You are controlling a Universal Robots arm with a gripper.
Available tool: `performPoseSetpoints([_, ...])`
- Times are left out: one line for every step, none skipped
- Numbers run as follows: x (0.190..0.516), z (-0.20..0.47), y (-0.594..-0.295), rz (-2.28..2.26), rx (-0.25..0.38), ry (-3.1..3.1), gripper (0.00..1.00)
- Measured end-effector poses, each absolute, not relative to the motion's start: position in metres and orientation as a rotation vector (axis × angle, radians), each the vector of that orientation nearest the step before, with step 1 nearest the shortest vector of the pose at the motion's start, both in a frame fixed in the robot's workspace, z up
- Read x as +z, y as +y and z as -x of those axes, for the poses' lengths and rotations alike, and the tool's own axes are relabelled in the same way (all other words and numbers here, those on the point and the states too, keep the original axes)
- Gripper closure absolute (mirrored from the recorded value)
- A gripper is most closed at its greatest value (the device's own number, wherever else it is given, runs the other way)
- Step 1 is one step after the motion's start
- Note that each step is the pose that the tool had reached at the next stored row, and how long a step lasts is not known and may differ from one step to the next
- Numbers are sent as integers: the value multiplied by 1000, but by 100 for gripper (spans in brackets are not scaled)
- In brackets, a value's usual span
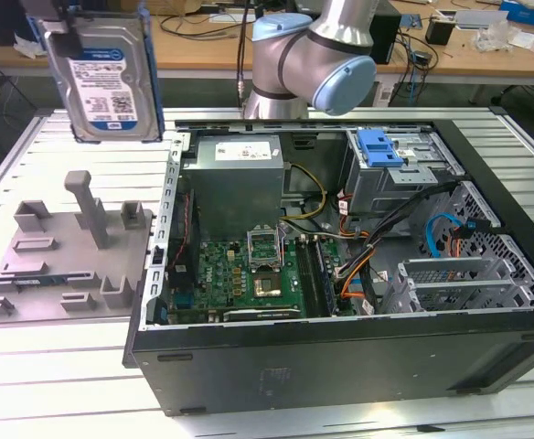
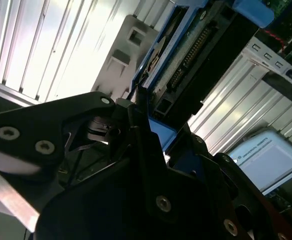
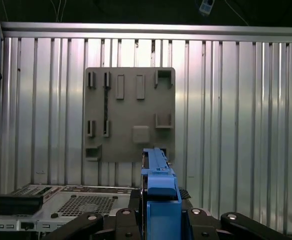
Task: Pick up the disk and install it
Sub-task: 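Pick up the disk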
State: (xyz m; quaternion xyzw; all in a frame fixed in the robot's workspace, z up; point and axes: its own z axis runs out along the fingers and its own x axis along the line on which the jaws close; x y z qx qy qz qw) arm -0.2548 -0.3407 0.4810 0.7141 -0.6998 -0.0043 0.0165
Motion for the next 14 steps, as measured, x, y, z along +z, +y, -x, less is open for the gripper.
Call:
performPoseSetpoints([481,250,-342,-2221,-14,-2176,63])
performPoseSetpoints([481,246,-343,-2221,-15,-2176,63])
performPoseSetpoints([481,241,-344,-2221,-15,-2177,63])
performPoseSetpoints([481,237,-345,-2221,-16,-2177,63])
performPoseSetpoints([481,232,-346,-2222,-16,-2177,63])
performPoseSetpoints([481,228,-347,-2221,-16,-2177,63])
performPoseSetpoints([481,222,-350,-2222,-16,-2177,63])
performPoseSetpoints([481,218,-351,-2222,-16,-2177,63])
performPoseSetpoints([481,214,-353,-2221,-17,-2177,63])
performPoseSetpoints([481,210,-355,-2222,-17,-2177,63])
performPoseSetpoints([481,206,-357,-2222,-17,-2177,63])
performPoseSetpoints([481,203,-359,-2222,-16,-2177,63])
performPoseSetpoints([481,200,-362,-2222,-17,-2177,63])
performPoseSetpoints([481,197,-365,-2222,-17,-2177,63])
